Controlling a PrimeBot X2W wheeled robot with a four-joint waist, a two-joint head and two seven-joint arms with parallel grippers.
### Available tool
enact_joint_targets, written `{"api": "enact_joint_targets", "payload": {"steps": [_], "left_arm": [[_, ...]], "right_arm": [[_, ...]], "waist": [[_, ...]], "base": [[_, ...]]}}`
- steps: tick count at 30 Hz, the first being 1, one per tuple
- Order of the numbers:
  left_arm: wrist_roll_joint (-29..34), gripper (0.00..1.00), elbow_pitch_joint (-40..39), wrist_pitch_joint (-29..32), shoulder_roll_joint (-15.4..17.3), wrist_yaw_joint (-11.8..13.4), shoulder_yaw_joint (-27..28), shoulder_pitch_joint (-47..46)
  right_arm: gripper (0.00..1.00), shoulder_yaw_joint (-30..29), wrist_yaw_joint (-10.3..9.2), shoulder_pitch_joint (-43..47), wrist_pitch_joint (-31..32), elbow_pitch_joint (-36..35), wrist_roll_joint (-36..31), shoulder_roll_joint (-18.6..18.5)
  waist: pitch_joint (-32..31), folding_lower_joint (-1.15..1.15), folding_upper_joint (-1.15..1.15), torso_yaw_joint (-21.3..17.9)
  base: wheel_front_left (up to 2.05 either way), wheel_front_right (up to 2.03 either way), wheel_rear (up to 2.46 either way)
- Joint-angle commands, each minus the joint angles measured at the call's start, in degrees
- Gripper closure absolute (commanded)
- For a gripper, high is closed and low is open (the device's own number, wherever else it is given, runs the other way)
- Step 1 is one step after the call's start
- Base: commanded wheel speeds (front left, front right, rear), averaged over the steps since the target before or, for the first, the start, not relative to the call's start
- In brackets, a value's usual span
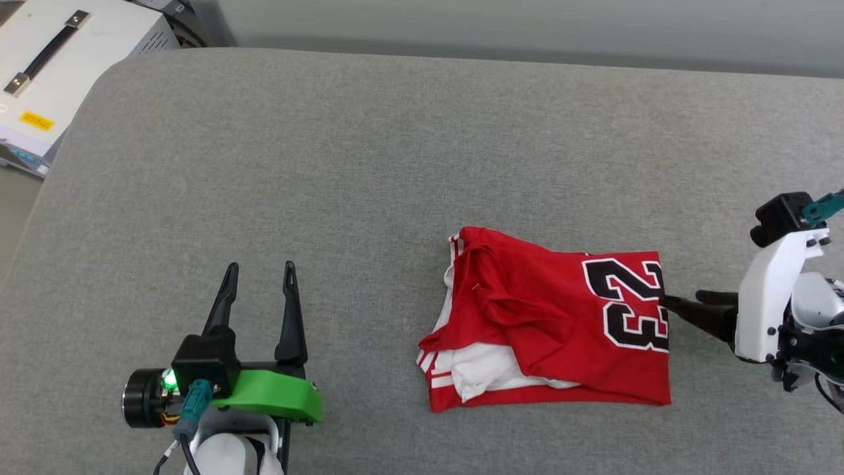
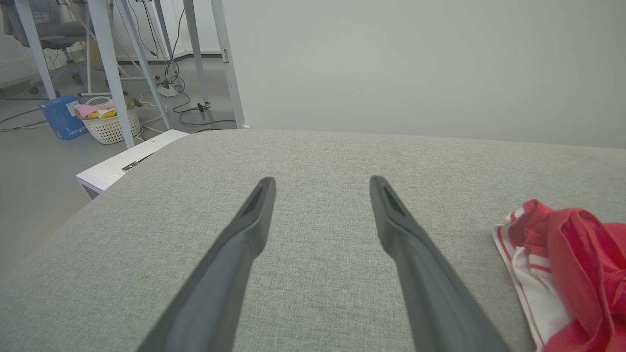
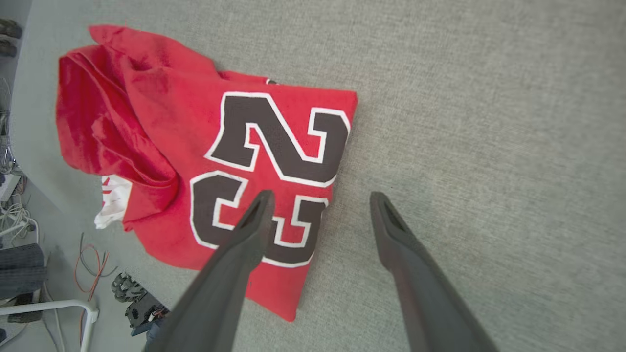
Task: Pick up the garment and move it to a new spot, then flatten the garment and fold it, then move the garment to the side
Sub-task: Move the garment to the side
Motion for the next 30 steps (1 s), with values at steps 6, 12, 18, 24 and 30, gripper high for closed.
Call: {"api": "enact_joint_targets", "payload": {"steps": [6,12,18,24,30], "left_arm": [[-0.81,0.0,0.41,-0.33,-0.21,0.38,-1.04,-2.51],[-0.97,0.0,0.98,-0.33,-0.21,0.59,-1.32,-3.25],[-0.78,0.0,1.63,-0.33,-0.21,0.71,-0.5,-2.78],[-0.32,0.0,1.74,-0.33,-0.21,0.63,1.1,-1.09],[-0.25,0.0,0.56,-0.33,-0.21,0.64,3.21,0.83]], "right_arm": [[0.0,1.98,-0.04,1.91,0.82,3.73,2.03,4.01],[0.0,6.42,-0.04,3.16,-2.21,6.42,1.13,6.24],[1.0,9.63,-0.04,0.99,-10.13,4.98,-0.45,4.92],[1.0,12.56,-0.04,-2.79,-16.4,0.54,-1.66,0.99],[1.0,15.05,-0.04,-5.65,-16.46,-4.71,-0.97,-3.3]], "waist": [[2.85,0.0,0.0,1.84],[3.46,0.0,0.0,2.37],[1.92,0.0,0.0,1.1],[-1.0,0.0,0.0,-2.62],[-2.36,0.0,0.0,-9.03]], "base": [[0.0,0.0,0.0],[0.0,0.0,0.0],[0.0,0.0,0.0],[0.0,0.0,0.0],[0.0,0.0,0.0]]}}
